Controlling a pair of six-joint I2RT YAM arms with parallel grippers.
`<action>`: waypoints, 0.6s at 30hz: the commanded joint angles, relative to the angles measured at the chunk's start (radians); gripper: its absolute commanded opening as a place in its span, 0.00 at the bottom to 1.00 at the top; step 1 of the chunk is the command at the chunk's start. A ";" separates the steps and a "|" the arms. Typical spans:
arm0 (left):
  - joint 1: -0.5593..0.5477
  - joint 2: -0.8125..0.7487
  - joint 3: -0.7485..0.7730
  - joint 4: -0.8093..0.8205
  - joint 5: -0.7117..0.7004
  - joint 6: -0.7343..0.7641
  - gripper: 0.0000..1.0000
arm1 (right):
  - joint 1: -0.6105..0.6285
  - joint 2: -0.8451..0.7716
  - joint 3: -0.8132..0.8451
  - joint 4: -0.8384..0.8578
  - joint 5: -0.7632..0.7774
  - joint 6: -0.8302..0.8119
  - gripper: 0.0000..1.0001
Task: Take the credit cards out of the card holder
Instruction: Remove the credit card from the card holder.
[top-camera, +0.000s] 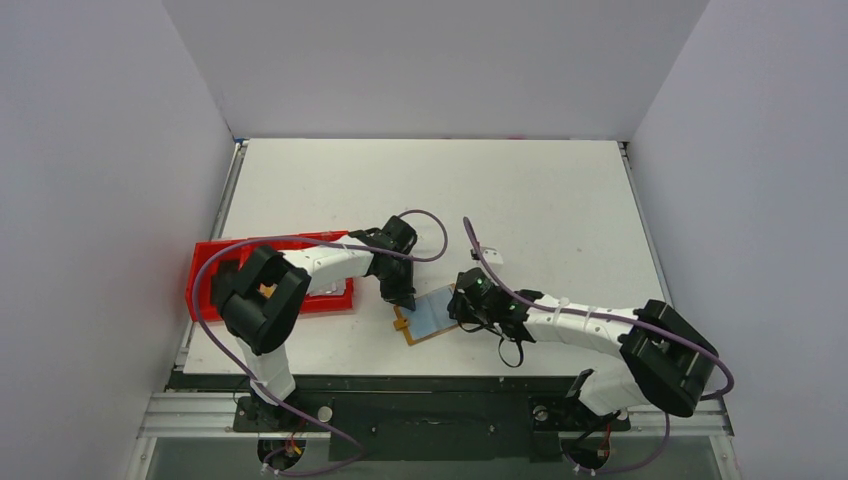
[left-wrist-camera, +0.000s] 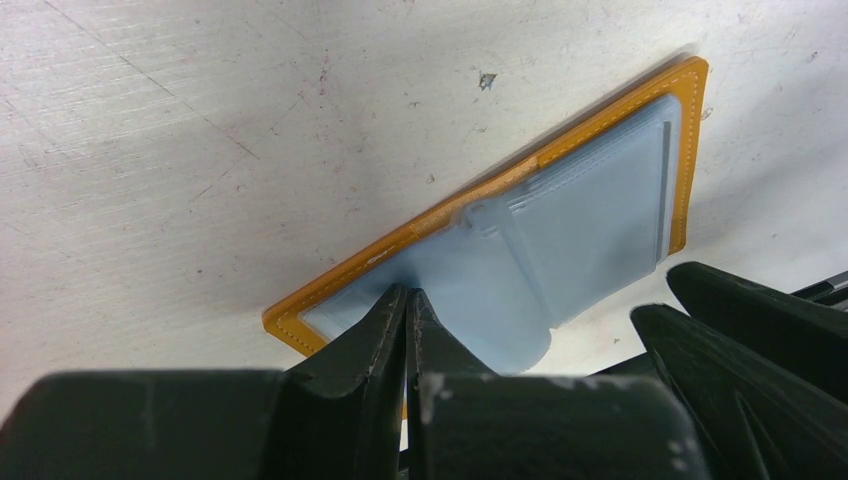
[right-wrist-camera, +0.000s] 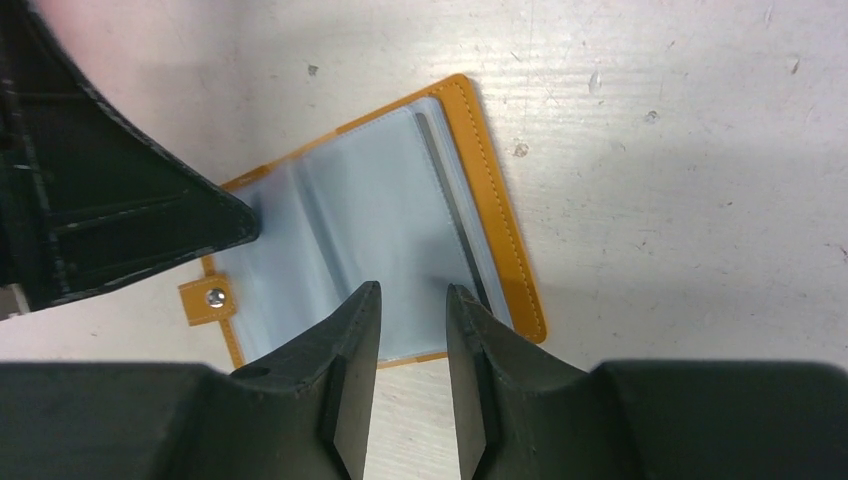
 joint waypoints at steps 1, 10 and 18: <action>0.004 0.043 0.004 0.014 -0.056 0.025 0.00 | -0.004 0.038 -0.008 0.030 0.000 -0.008 0.28; 0.006 0.045 0.006 0.011 -0.054 0.027 0.00 | -0.005 0.089 -0.013 0.049 -0.015 -0.007 0.30; 0.007 0.047 0.008 0.012 -0.052 0.030 0.00 | 0.012 0.138 -0.004 0.100 -0.102 0.016 0.35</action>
